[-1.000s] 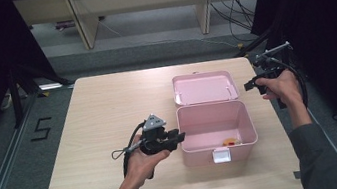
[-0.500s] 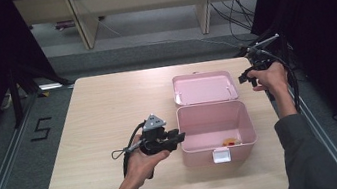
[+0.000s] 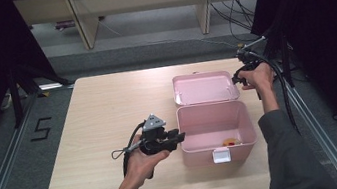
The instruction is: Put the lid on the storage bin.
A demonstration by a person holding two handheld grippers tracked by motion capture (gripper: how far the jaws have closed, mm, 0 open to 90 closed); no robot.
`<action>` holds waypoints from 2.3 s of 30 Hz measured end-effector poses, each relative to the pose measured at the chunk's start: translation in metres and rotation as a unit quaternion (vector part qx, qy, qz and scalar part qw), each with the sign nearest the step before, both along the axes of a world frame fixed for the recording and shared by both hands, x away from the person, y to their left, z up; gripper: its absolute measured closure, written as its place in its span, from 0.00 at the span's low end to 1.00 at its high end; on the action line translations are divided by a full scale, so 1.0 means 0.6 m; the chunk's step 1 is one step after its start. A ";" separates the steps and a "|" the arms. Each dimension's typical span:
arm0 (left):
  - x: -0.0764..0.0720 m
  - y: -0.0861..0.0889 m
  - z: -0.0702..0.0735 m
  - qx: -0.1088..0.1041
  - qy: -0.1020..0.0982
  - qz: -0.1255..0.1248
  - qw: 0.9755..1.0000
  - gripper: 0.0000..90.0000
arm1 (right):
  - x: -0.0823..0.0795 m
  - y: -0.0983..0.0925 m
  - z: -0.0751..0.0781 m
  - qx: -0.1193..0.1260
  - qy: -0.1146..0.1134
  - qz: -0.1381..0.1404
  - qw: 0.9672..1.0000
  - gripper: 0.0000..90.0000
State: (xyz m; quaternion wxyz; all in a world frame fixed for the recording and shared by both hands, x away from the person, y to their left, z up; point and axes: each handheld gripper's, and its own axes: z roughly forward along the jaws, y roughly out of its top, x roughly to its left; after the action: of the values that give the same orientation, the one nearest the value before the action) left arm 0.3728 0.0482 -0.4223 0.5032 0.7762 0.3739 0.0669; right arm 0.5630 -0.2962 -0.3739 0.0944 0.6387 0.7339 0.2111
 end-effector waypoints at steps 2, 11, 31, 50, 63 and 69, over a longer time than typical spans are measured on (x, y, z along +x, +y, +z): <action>0.000 0.000 0.000 -0.001 0.001 0.000 1.000 0.76 | 0.001 -0.001 -0.002 -0.004 -0.006 0.001 1.000 0.77; 0.000 0.000 0.000 0.001 -0.002 -0.001 1.000 0.76 | 0.016 0.007 -0.008 0.000 0.003 -0.007 1.000 0.82; 0.001 0.001 -0.001 -0.002 -0.003 -0.002 1.000 0.76 | 0.044 0.028 -0.021 -0.025 0.036 -0.026 0.999 0.95; 0.002 -0.002 -0.002 -0.007 0.000 -0.002 1.000 0.76 | 0.030 0.027 0.017 -0.025 0.008 -0.034 0.999 0.97; -0.001 -0.009 -0.003 -0.010 -0.006 -0.003 1.000 0.76 | -0.015 0.016 0.072 -0.013 -0.065 -0.021 0.998 0.98; -0.004 -0.010 -0.003 -0.006 -0.010 0.003 1.000 0.76 | -0.038 0.014 0.089 -0.022 -0.108 -0.006 0.994 0.99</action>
State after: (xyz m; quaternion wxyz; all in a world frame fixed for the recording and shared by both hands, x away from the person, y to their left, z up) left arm 0.3705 0.0421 -0.4241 0.5113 0.7712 0.3720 0.0737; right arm 0.5403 -0.2881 -0.3207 0.1886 0.6145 0.7197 0.2625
